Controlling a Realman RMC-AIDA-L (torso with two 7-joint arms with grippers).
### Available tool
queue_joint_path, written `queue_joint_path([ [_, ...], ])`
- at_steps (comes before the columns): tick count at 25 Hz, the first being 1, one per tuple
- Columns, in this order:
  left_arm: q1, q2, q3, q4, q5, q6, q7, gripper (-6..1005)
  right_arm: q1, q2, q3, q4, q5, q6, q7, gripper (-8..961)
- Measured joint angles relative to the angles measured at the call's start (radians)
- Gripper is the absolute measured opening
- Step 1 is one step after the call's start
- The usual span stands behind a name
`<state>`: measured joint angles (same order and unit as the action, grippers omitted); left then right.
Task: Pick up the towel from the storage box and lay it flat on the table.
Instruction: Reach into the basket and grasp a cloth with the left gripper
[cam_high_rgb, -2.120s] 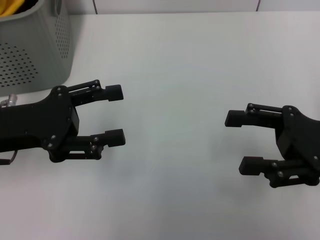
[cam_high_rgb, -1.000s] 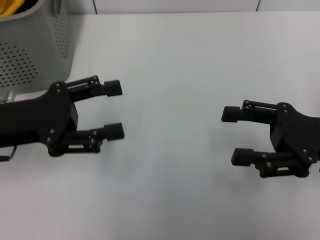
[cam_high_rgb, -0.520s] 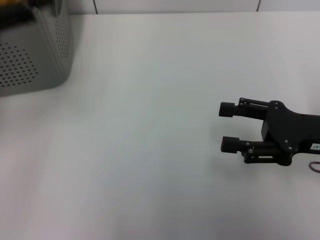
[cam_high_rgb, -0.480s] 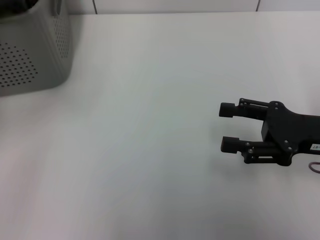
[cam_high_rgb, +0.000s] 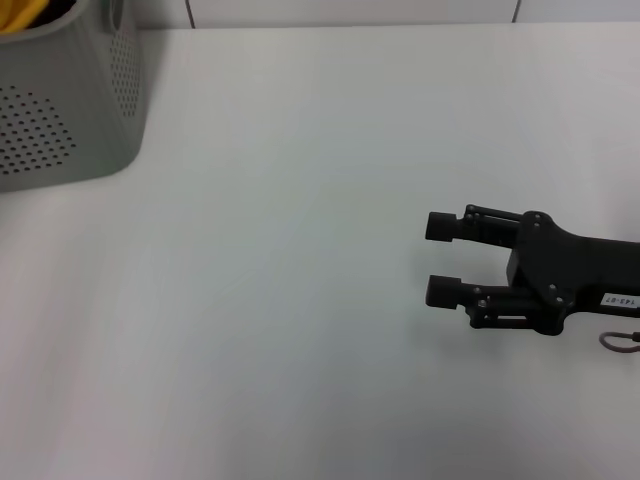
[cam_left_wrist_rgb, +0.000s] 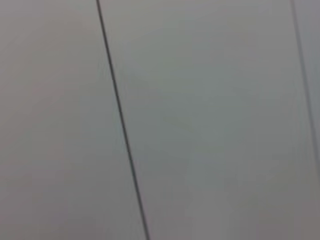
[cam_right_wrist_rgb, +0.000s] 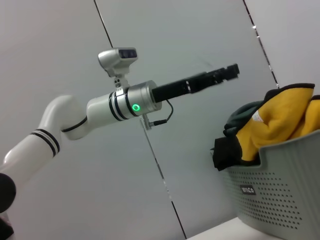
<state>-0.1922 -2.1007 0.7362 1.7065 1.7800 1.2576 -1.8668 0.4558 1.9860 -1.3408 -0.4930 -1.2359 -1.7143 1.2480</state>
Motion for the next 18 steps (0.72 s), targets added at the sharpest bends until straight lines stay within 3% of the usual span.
queue_joint_path([
  [6, -0.044, 0.005, 0.073, 0.032, 0.230, -0.121, -0.085, 830, 0.009, 0.003, -0.006, 0.033, 0.000, 0.017, -0.006, 789],
  [13, -0.102, 0.006, 0.120, 0.046, 0.497, -0.150, -0.223, 828, 0.018, 0.009, -0.006, 0.054, -0.003, 0.029, -0.018, 789],
  [18, -0.108, 0.006, 0.180, 0.065, 0.635, -0.165, -0.303, 825, 0.014, 0.013, -0.006, 0.054, -0.009, 0.032, -0.022, 789],
])
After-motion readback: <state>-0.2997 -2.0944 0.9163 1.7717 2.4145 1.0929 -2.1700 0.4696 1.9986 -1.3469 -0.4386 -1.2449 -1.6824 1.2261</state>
